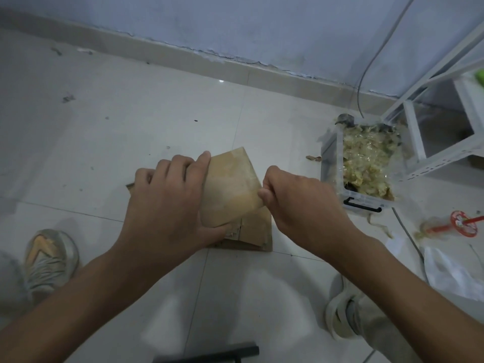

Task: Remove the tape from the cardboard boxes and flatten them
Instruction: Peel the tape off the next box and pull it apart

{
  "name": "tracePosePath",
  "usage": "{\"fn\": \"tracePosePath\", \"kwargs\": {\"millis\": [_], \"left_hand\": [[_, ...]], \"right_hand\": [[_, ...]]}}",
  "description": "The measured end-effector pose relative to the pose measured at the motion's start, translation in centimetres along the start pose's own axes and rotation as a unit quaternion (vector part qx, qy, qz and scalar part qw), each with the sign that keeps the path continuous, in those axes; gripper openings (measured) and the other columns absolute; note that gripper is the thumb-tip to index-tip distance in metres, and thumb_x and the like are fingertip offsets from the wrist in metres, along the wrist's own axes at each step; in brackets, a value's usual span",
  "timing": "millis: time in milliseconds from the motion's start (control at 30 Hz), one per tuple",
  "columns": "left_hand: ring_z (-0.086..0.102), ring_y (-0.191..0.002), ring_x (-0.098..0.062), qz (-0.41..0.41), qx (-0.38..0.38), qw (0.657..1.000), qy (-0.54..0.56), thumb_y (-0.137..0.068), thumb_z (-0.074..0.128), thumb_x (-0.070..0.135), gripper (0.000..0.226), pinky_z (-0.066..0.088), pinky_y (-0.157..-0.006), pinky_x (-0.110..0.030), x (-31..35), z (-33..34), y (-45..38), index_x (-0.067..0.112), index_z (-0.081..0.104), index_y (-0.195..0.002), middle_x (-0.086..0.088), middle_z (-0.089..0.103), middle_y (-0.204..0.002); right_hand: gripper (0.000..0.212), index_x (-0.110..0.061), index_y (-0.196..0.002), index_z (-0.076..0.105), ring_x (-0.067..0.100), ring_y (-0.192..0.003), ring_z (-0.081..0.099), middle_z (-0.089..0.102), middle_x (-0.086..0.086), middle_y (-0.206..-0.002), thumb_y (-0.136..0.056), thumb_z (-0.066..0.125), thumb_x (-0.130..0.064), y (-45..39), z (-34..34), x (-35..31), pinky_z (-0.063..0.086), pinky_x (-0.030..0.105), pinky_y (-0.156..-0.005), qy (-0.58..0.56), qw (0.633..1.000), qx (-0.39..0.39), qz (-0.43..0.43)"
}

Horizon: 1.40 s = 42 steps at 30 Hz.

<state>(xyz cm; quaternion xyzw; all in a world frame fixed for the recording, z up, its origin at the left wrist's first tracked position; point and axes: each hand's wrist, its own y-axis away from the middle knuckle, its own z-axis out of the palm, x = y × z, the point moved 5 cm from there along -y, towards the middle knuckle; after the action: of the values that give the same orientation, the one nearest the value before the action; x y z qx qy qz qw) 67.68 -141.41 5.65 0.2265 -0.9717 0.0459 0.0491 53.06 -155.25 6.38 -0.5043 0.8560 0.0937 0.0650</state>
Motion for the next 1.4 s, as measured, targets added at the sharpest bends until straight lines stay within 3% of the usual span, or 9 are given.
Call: {"fn": "tracePosePath", "kwargs": {"millis": [100, 233, 433, 567, 900, 1000, 1167, 1300, 1400], "left_hand": [[0.058, -0.106, -0.032, 0.002, -0.008, 1.0, 0.021, -0.063, 0.044, 0.091, 0.117, 0.044, -0.088, -0.048, -0.1, 0.2, 0.0, 0.015, 0.042, -0.153, -0.009, 0.059, -0.125], [0.057, -0.107, -0.031, -0.003, -0.023, 0.999, 0.034, -0.063, 0.044, 0.092, 0.118, 0.045, -0.089, -0.049, -0.5, 0.4, 0.2, 0.018, 0.038, -0.155, -0.008, 0.058, -0.126], [0.056, -0.107, -0.032, 0.004, -0.002, 1.0, 0.024, -0.061, 0.066, 0.08, 0.116, 0.041, -0.088, -0.048, -0.5, -0.2, 0.4, 0.015, 0.04, -0.153, -0.009, 0.056, -0.126], [0.058, -0.106, -0.035, 0.018, 0.01, 1.0, 0.001, -0.066, 0.054, 0.082, 0.11, 0.041, -0.085, -0.048, -0.2, -0.6, 0.4, 0.011, 0.046, -0.15, -0.013, 0.059, -0.125], [0.06, -0.107, -0.034, 0.064, -0.011, 0.998, -0.005, -0.068, 0.051, 0.08, 0.106, 0.045, -0.085, -0.048, 0.1, 0.0, 0.5, 0.011, 0.048, -0.149, -0.011, 0.061, -0.125], [0.059, -0.107, -0.031, 0.053, -0.02, 0.998, 0.033, -0.064, 0.051, 0.08, 0.11, 0.047, -0.087, -0.049, -0.1, -0.1, 0.6, 0.016, 0.044, -0.153, -0.006, 0.058, -0.125], [0.056, -0.106, -0.029, 0.06, 0.006, 0.997, 0.045, -0.064, 0.053, 0.078, 0.108, 0.044, -0.086, -0.048, -0.2, -1.7, 0.4, 0.017, 0.044, -0.153, -0.005, 0.057, -0.125], [0.057, -0.109, -0.029, 0.054, -0.001, 0.998, 0.017, -0.064, 0.053, 0.076, 0.106, 0.041, -0.087, -0.047, -1.2, -1.2, 0.5, 0.016, 0.049, -0.15, -0.004, 0.058, -0.125], [0.056, -0.11, -0.031, 0.043, -0.007, 0.999, 0.009, -0.061, 0.053, 0.079, 0.109, 0.038, -0.088, -0.048, -1.7, -1.1, 0.5, 0.017, 0.047, -0.151, -0.005, 0.057, -0.127]], "right_hand": [[0.033, -0.023, -0.095, 0.043, 0.024, -0.059, 0.052, 0.047, -0.009, -0.07, -0.106, 0.023, -0.046, 0.4, 0.2, 0.4, 0.037, 0.038, -0.055, -0.041, 0.999, 0.031, -0.003], [0.023, -0.023, -0.092, 0.046, 0.019, -0.061, 0.057, 0.057, -0.008, -0.07, -0.109, 0.038, -0.037, 0.9, 0.8, 0.6, 0.049, 0.043, -0.06, -0.157, 0.985, 0.059, 0.026], [0.035, -0.031, -0.087, 0.046, 0.015, -0.068, 0.065, 0.067, -0.005, -0.073, -0.1, 0.037, -0.063, 1.7, 1.3, 1.1, 0.054, 0.047, -0.068, -0.298, 0.949, 0.064, 0.083], [0.043, -0.032, -0.091, 0.039, 0.011, -0.061, 0.055, 0.054, -0.01, -0.07, -0.095, 0.045, -0.074, 1.5, 0.8, 0.9, 0.046, 0.038, -0.058, -0.163, 0.984, 0.058, 0.049], [0.024, -0.029, -0.086, 0.032, 0.024, -0.051, 0.042, 0.028, -0.01, -0.06, -0.106, 0.031, -0.042, 0.9, 1.2, -0.1, 0.033, 0.035, -0.05, -0.014, 0.997, 0.03, -0.074], [0.025, -0.022, -0.08, 0.042, 0.024, -0.051, 0.045, 0.046, -0.002, -0.057, -0.103, 0.041, -0.032, 1.0, 0.8, 0.3, 0.04, 0.042, -0.05, -0.133, 0.989, 0.054, -0.031], [0.033, -0.004, -0.076, 0.049, 0.038, -0.056, 0.049, 0.051, 0.015, -0.06, -0.108, 0.051, -0.013, 2.6, 0.3, 0.5, 0.04, 0.048, -0.05, -0.406, 0.91, 0.079, 0.046], [0.036, -0.005, -0.08, 0.051, 0.04, -0.064, 0.059, 0.055, 0.016, -0.065, -0.104, 0.05, -0.031, 3.1, 0.8, 1.0, 0.047, 0.047, -0.055, -0.48, 0.872, 0.057, 0.081], [0.045, -0.021, -0.084, 0.055, 0.027, -0.062, 0.06, 0.06, 0.005, -0.067, -0.093, 0.056, -0.065, 2.7, 0.7, 1.2, 0.051, 0.048, -0.06, -0.403, 0.909, 0.07, 0.083]]}}
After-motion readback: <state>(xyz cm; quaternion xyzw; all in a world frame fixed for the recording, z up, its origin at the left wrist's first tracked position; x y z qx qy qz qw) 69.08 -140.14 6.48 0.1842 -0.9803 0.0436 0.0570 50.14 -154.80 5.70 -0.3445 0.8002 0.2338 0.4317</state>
